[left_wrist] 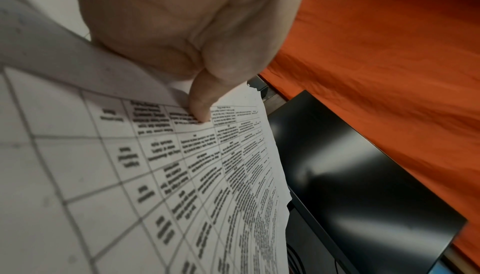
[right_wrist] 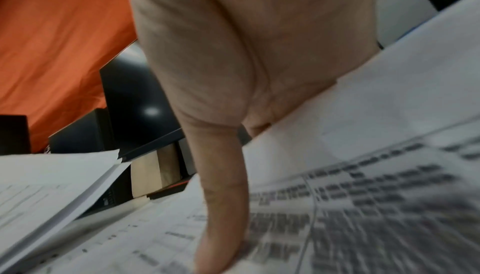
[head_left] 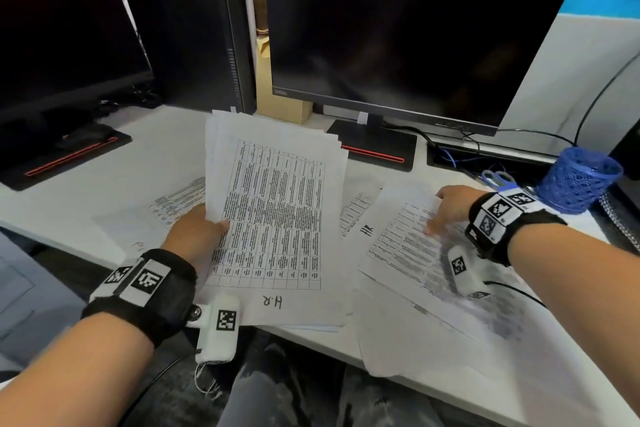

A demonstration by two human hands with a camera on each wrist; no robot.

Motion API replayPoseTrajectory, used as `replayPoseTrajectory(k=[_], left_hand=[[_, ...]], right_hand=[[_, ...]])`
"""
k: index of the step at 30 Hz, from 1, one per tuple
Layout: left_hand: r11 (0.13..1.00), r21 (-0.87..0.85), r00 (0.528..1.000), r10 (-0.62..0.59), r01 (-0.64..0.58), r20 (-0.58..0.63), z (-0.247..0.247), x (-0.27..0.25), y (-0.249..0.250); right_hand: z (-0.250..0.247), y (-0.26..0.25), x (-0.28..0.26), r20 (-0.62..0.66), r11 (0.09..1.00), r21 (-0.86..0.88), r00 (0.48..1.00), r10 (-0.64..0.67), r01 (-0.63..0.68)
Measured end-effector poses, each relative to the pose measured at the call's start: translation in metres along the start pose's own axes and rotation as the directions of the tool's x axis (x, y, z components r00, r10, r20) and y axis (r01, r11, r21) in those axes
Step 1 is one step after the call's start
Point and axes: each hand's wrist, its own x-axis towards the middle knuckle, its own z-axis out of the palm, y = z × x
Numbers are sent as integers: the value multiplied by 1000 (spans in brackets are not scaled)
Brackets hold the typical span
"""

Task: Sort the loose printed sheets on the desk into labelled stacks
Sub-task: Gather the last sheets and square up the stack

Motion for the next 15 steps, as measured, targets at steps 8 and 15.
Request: replayPoseTrajectory(k=[8, 15], left_hand=[[1000, 12, 1000, 25, -25, -10, 1, -8, 6], [1000, 6, 1000, 28, -28, -5, -1, -12, 4]], right_hand=[[-11, 9, 1, 37, 993, -107, 998, 54, -49], [-42, 51, 4, 98, 978, 115, 982, 162, -173]])
